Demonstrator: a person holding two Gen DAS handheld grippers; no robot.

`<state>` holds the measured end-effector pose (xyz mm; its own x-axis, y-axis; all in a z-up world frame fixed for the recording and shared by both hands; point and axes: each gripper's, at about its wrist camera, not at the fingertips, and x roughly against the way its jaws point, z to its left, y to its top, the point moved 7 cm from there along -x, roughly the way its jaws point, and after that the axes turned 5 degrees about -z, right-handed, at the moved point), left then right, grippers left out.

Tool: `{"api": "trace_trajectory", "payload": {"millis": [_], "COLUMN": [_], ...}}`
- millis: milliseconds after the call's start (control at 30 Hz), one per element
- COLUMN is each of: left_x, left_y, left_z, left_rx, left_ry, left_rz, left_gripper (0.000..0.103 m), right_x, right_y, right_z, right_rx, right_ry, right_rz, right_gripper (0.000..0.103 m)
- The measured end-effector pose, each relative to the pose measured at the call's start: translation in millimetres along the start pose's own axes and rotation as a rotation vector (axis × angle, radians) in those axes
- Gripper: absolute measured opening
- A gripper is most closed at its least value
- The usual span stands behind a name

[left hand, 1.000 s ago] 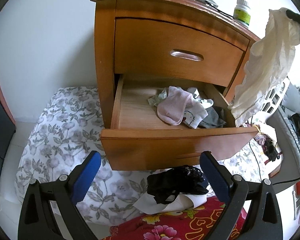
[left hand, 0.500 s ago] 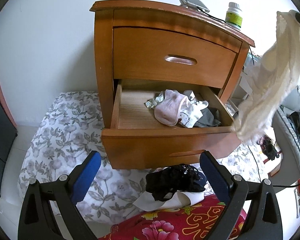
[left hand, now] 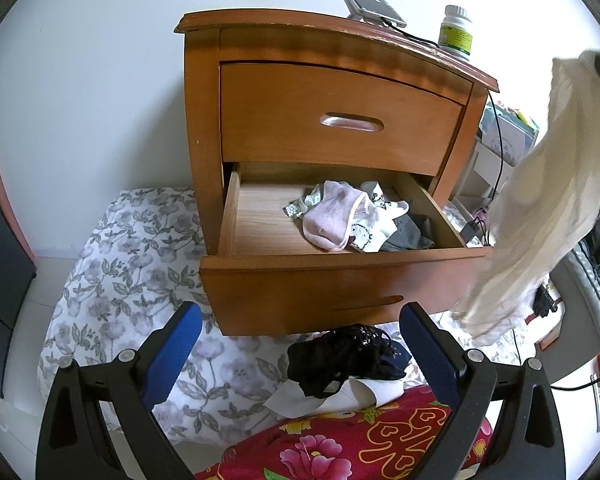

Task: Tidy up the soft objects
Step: 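Lift the cream garment up out of the drawer with the right gripper, then lower the cream garment onto the garment pile and open the right gripper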

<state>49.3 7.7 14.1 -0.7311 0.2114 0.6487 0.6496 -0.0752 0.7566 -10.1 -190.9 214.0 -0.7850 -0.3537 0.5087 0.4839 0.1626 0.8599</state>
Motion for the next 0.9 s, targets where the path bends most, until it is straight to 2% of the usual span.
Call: {"api": "trace_trajectory", "payload": {"millis": [633,900], "left_x": [-8.4,-12.4], "left_y": [-6.6,-8.7], "left_z": [5.0,7.1], "left_rx": [0.005,0.008], "left_ry": [0.006,0.009], "left_rz": [0.027,0.041], "left_gripper": [0.099,0.099], "right_x": [-121.1,-154.5], "right_y": [-129.5,-163.0], "right_z": [17.9,15.0], "right_rx": [-0.028,-0.077], "right_ry": [0.044,0.054], "right_rz": [0.371,0.449], "right_gripper": [0.005,0.005]}}
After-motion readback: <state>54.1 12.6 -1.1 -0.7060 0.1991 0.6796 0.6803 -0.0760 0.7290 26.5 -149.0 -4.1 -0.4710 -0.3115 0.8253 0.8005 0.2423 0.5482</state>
